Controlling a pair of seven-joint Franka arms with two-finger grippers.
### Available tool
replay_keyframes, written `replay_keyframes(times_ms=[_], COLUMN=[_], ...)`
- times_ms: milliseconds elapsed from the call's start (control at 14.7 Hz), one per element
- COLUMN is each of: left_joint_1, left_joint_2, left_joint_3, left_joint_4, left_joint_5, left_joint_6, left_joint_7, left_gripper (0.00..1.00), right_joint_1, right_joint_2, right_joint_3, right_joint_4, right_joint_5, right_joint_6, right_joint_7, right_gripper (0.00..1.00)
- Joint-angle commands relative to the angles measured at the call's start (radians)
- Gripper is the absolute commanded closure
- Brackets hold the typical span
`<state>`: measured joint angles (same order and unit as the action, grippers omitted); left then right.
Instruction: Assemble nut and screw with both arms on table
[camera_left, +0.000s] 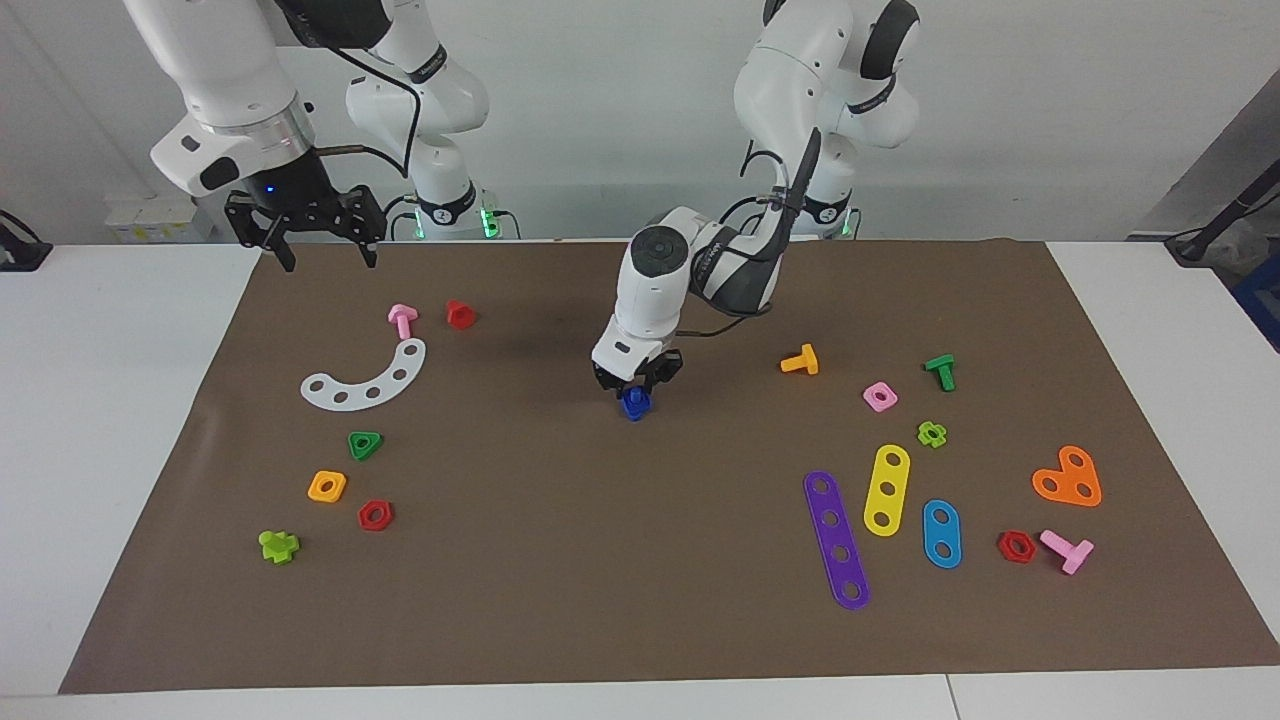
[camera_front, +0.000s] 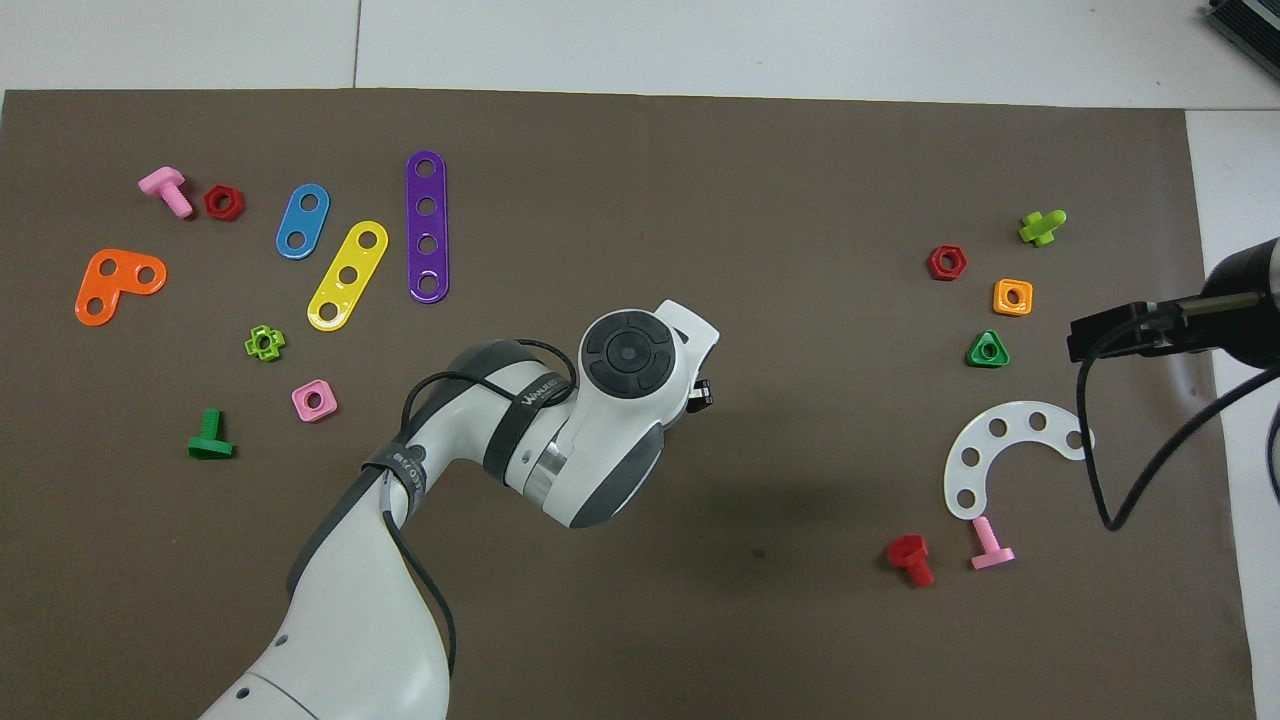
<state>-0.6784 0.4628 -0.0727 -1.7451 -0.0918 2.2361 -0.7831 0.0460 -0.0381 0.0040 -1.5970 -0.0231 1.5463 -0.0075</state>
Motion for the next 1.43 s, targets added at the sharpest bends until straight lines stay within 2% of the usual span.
replay_keyframes(times_ms=[0, 273, 478, 683, 819, 1024, 1229, 1365], left_joint_1=[-0.015, 0.045, 0.195, 0.359, 0.481, 0.583, 0.62, 0.622], left_joint_2=[-0.027, -0.035, -0.212, -0.352, -0.436, -0.48, -0.474, -0.474], left_joint_3=[0.014, 0.027, 0.031, 0.033, 0.033, 0.034, 0.034, 0.033], left_joint_4=[-0.021, 0.134, 0.167, 0.153, 0.113, 0.102, 0.133, 0.134], left_joint_5=[0.003, 0.02, 0.02, 0.02, 0.02, 0.02, 0.027, 0.085], left_joint_6=[0.025, -0.096, -0.3, -0.528, -0.617, -0.63, -0.598, -0.593], left_joint_7=[-0.008, -0.004, 0.065, 0.346, 0.543, 0.665, 0.746, 0.749], left_gripper=[0.0, 0.0, 0.0, 0.0, 0.0, 0.0, 0.0, 0.0], right_joint_1=[-0.008, -0.006, -0.006, -0.005, -0.005, -0.005, -0.005, -0.005], right_joint_2=[-0.009, -0.009, -0.009, -0.009, -0.009, -0.009, -0.009, -0.009], right_joint_3=[-0.002, -0.002, -0.001, -0.001, -0.001, -0.001, -0.001, -0.001], right_joint_4=[-0.008, -0.009, -0.009, -0.009, -0.009, -0.008, -0.009, -0.008], right_joint_5=[0.025, 0.025, 0.025, 0.025, 0.025, 0.025, 0.025, 0.023], right_joint_6=[-0.011, -0.011, -0.011, -0.011, -0.011, -0.009, -0.011, -0.011], right_joint_7=[-0.002, -0.002, -0.002, -0.002, -0.002, -0.002, -0.002, -0.002], right_gripper=[0.0, 0.0, 0.0, 0.0, 0.0, 0.0, 0.0, 0.0])
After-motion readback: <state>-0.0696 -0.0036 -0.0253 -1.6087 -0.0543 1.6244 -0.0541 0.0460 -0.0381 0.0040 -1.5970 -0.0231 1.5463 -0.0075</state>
